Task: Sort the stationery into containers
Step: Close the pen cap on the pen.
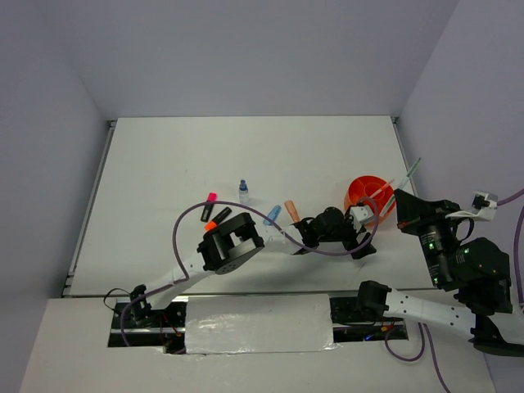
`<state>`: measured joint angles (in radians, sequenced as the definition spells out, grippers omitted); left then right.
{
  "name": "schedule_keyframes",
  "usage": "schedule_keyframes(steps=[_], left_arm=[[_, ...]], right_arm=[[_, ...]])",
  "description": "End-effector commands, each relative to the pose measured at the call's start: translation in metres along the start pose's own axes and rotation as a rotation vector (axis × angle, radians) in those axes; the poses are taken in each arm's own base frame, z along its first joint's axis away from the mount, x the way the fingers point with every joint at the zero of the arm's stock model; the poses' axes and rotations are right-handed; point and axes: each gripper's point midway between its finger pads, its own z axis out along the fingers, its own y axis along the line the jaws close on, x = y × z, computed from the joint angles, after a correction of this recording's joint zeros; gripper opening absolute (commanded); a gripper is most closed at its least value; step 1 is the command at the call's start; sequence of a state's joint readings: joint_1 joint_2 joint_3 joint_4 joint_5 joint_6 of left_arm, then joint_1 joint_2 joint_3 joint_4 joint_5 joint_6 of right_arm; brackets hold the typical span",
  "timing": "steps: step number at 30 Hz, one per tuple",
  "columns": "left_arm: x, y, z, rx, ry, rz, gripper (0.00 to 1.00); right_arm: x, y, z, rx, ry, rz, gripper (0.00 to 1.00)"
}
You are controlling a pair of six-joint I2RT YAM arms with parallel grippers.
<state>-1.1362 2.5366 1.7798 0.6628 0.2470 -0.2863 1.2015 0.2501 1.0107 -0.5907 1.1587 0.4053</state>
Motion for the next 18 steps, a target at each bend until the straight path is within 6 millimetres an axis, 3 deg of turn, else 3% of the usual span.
schedule_keyframes(steps=[1,7,14,18], left_arm=[[-0.006,0.001,0.007,0.006,-0.022,0.027,0.92],[0.010,0.005,0.014,0.004,0.014,0.004,0.92],[0.015,0.012,0.022,-0.022,0.031,-0.009,0.92],[0.020,0.020,0.019,-0.072,0.045,-0.006,0.86]], right_arm=[[-0.004,0.005,0.000,-0.020,-0.007,0.014,0.00],[-0.004,0.008,0.000,-0.041,-0.005,0.018,0.00],[-0.005,0.007,-0.002,-0.052,-0.003,0.019,0.00],[-0.007,0.007,-0.003,-0.062,-0.007,0.028,0.00]])
